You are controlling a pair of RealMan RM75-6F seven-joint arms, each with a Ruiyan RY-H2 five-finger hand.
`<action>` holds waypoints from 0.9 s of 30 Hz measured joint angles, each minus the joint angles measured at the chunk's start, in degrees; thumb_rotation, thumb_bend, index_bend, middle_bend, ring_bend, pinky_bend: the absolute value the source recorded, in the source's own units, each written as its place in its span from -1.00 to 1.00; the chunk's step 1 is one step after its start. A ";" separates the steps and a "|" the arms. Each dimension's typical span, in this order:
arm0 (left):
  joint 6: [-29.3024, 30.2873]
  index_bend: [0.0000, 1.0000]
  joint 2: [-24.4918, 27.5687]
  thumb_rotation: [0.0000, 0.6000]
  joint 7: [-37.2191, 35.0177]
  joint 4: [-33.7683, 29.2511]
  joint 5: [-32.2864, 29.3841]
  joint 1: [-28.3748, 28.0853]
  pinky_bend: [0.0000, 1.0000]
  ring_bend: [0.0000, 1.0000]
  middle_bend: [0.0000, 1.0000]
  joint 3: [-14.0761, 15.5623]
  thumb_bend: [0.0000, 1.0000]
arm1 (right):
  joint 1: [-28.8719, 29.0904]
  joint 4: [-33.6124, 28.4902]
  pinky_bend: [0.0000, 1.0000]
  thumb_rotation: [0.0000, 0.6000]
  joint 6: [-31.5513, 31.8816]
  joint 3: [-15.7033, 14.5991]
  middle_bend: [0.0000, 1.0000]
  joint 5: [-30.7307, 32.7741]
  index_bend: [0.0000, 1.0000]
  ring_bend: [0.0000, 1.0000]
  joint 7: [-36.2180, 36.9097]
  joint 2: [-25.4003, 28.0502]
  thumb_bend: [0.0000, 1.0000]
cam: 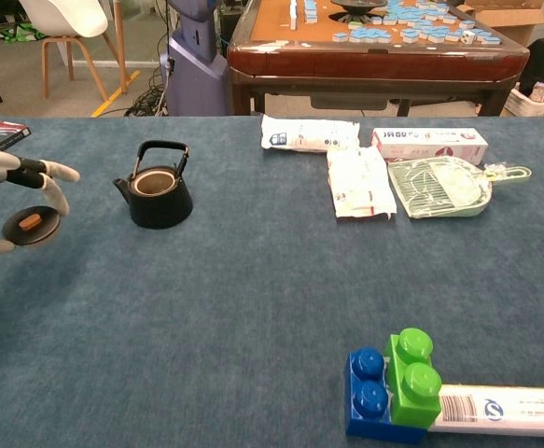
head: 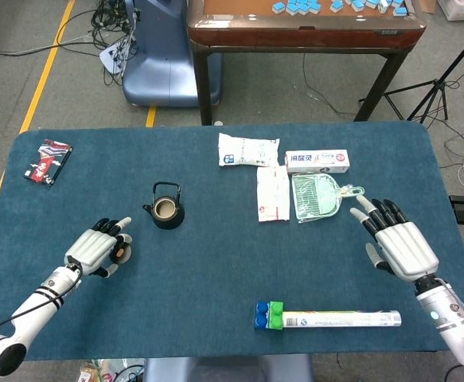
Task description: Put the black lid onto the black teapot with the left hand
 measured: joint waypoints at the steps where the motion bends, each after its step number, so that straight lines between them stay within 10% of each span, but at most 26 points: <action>1: 0.03 -0.25 0.21 1.00 0.98 -0.68 -0.68 -0.34 -1.00 -1.00 -1.00 -0.10 -0.34 | 0.03 0.33 -1.00 1.00 -0.01 0.00 -1.00 -0.07 -0.82 -1.00 0.45 -0.05 0.09; 27: -1.25 -0.25 0.89 1.00 13.77 -9.42 -18.43 -13.06 -1.00 -1.00 -1.00 -1.72 -0.34 | 0.14 4.55 -1.00 1.00 0.24 0.04 -1.00 -0.87 -0.82 -1.00 6.43 0.15 0.09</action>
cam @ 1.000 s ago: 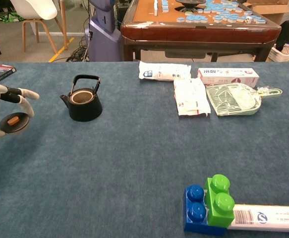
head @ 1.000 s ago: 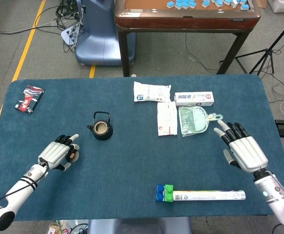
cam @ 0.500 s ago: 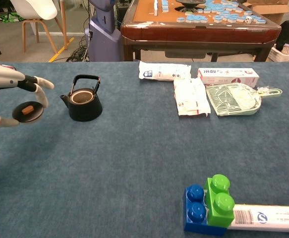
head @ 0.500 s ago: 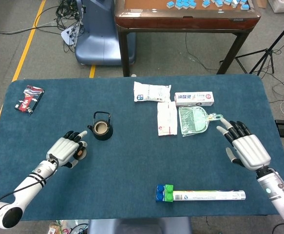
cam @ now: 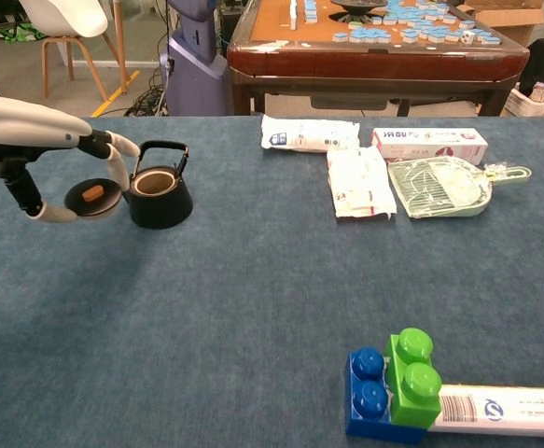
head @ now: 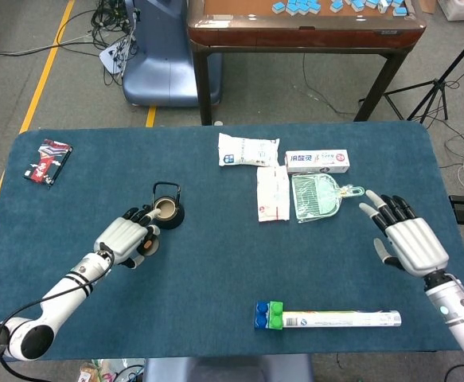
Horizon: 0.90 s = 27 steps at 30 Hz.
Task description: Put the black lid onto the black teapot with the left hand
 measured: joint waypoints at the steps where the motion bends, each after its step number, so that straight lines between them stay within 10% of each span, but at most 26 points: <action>1: -0.11 -0.25 -0.18 1.00 0.06 0.08 -0.34 -0.42 -1.00 -1.00 -1.00 -0.04 -0.34 | 0.02 0.07 -1.00 1.00 -0.03 0.03 -1.00 0.05 -0.82 -1.00 0.10 0.04 0.09; 27: -7.93 -0.25 -4.24 1.00 -6.72 9.59 -5.65 -10.38 -1.00 -1.00 -1.00 -1.65 -0.34 | 2.01 3.16 -1.00 1.00 -3.78 1.26 -1.00 4.19 -0.82 -1.00 0.87 -1.00 0.09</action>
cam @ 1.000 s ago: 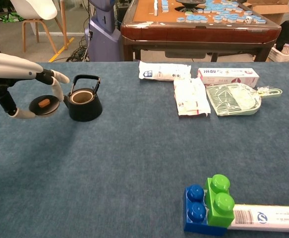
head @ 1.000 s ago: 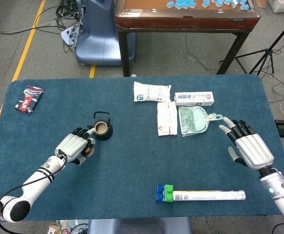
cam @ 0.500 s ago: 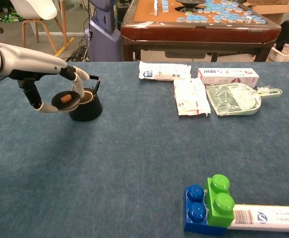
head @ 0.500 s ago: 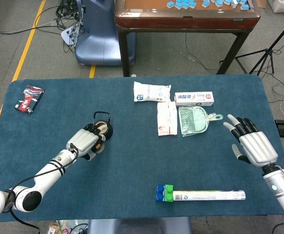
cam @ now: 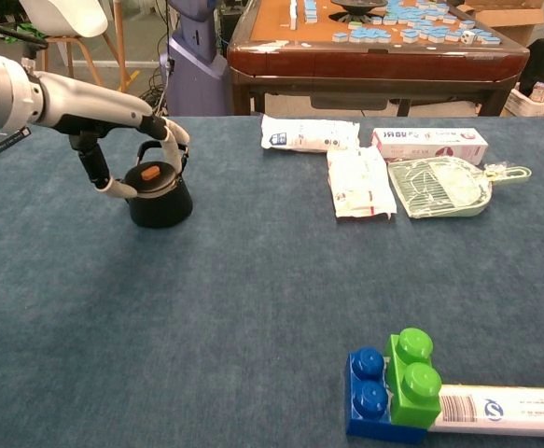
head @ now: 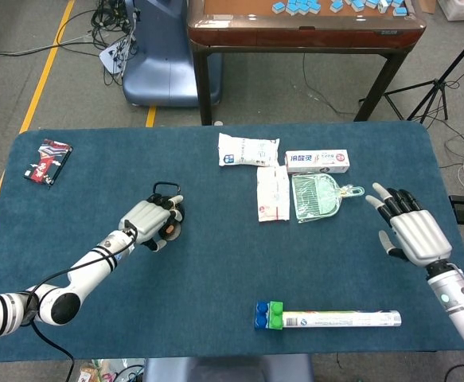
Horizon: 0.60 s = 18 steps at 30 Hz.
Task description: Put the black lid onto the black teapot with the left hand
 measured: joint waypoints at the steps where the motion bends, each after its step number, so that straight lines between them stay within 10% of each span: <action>1: -0.03 -0.25 -0.03 1.00 -0.34 0.23 0.15 -0.13 -1.00 -1.00 -1.00 -0.05 -0.34 | 0.18 0.22 -1.00 1.00 -0.23 0.04 -1.00 0.12 -0.82 -1.00 0.07 -0.19 0.09; 18: -3.38 -0.25 -2.94 1.00 -6.21 7.65 3.09 -2.28 -1.00 -1.00 -1.00 -0.33 -0.34 | 0.59 0.62 -1.00 1.00 -1.32 0.27 -1.00 2.60 -0.82 -1.00 -0.92 -0.29 0.09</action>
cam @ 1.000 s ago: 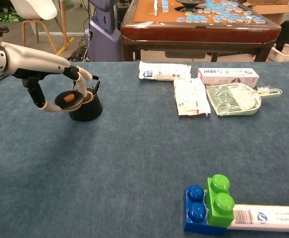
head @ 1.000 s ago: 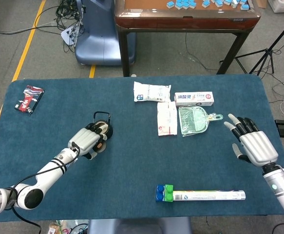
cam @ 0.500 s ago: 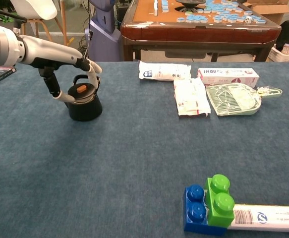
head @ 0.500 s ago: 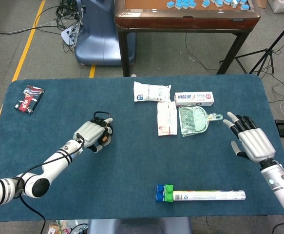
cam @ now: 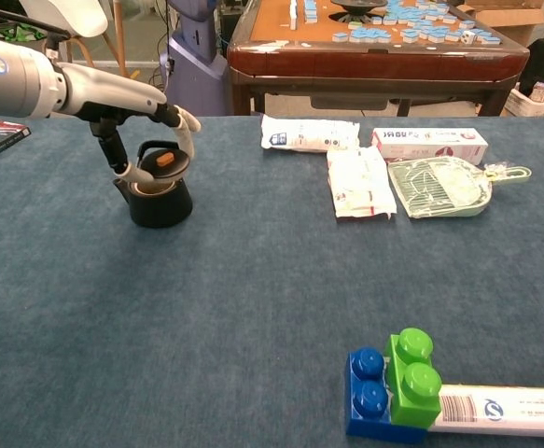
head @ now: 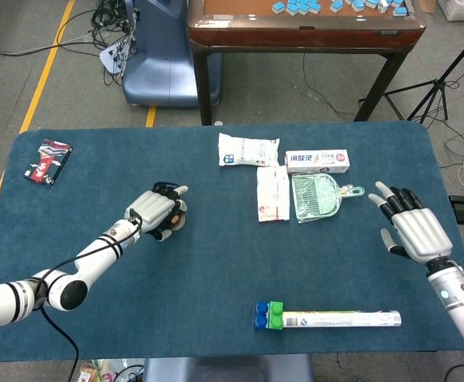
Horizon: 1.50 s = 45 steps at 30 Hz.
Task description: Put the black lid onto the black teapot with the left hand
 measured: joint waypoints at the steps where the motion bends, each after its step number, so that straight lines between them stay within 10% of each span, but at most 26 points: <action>1: -0.32 -0.25 -0.20 1.00 -0.40 0.48 0.23 -0.10 -1.00 -1.00 -1.00 -0.04 -0.34 | 0.08 0.03 -1.00 1.00 -0.16 0.03 -1.00 0.23 -0.82 -1.00 -0.13 -0.03 0.09; 45: -15.00 -0.25 -9.91 1.00 -23.23 23.95 21.42 -2.82 -1.00 -1.00 -1.00 -4.51 -0.34 | 3.03 1.66 -1.00 1.00 -4.17 1.48 -1.00 8.61 -0.82 -1.00 -4.99 -2.16 0.09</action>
